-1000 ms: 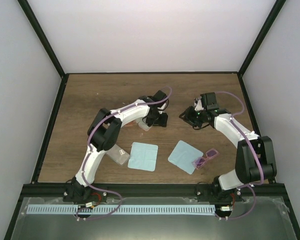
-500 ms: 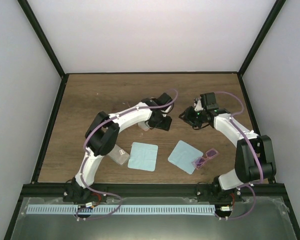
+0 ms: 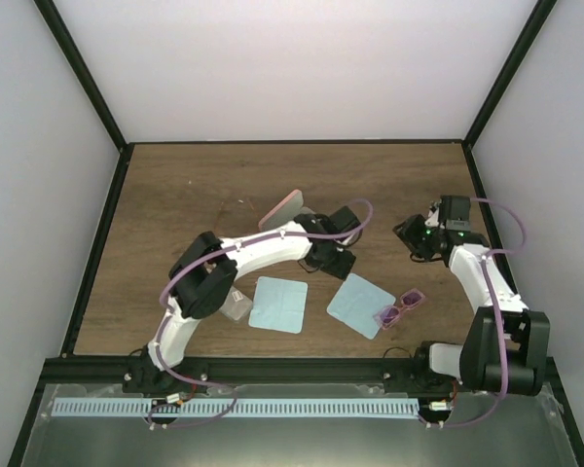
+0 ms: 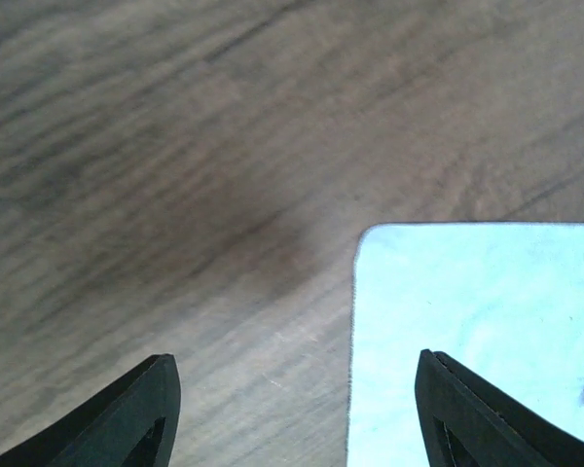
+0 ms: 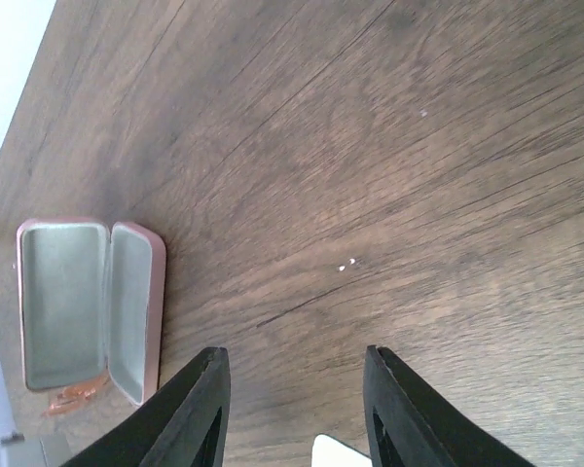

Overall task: Organize the sunglasses
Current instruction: Adjust the glasses cleaning cloth at the center of the board.

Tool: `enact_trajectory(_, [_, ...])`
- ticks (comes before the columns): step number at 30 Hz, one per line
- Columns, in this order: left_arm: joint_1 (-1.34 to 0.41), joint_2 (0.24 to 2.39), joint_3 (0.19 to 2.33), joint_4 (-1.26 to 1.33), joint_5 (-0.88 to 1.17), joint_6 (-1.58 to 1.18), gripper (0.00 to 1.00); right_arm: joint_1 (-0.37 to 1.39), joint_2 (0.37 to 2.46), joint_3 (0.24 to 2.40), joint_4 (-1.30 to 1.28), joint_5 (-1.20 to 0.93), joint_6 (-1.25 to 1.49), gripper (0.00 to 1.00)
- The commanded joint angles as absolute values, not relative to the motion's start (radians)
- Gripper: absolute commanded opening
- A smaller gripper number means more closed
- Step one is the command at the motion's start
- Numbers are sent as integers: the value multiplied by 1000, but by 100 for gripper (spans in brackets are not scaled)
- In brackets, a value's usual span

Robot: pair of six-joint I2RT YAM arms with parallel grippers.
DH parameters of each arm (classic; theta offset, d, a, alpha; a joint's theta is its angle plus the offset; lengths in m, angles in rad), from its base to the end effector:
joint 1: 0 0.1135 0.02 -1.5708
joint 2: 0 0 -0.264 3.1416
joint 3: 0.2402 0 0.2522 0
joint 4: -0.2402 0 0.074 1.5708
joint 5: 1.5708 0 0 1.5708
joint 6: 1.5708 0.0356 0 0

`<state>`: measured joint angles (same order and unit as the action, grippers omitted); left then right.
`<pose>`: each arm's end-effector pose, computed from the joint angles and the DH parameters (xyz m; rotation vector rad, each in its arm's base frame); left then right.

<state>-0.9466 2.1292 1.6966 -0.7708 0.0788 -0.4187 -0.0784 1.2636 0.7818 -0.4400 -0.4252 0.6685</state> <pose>0.2588 -0.3641 0.1870 0.7705 2.7703 -0.4250 0.2498 -0.0049 0.2200 0.7536 2.4280 0.7717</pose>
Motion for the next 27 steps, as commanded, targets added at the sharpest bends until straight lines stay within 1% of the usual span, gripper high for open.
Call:
enact_trajectory(1, [-1014,2128,1694,-738,-9,-425,67,-116,1238,799,-492,-399,648,40])
enact_trajectory(6, [-1058,2193,1763,-773,-88,-417,67,-123,1204,783,-493,-411,654,40])
enact_trajectory(11, [-1091,2275,1852,-850,-227,-391,67,-123,1193,779,-503,-406,645,40])
enact_trajectory(27, [-1109,2367,1849,-953,-406,-406,67,-122,1201,748,-484,-435,634,40])
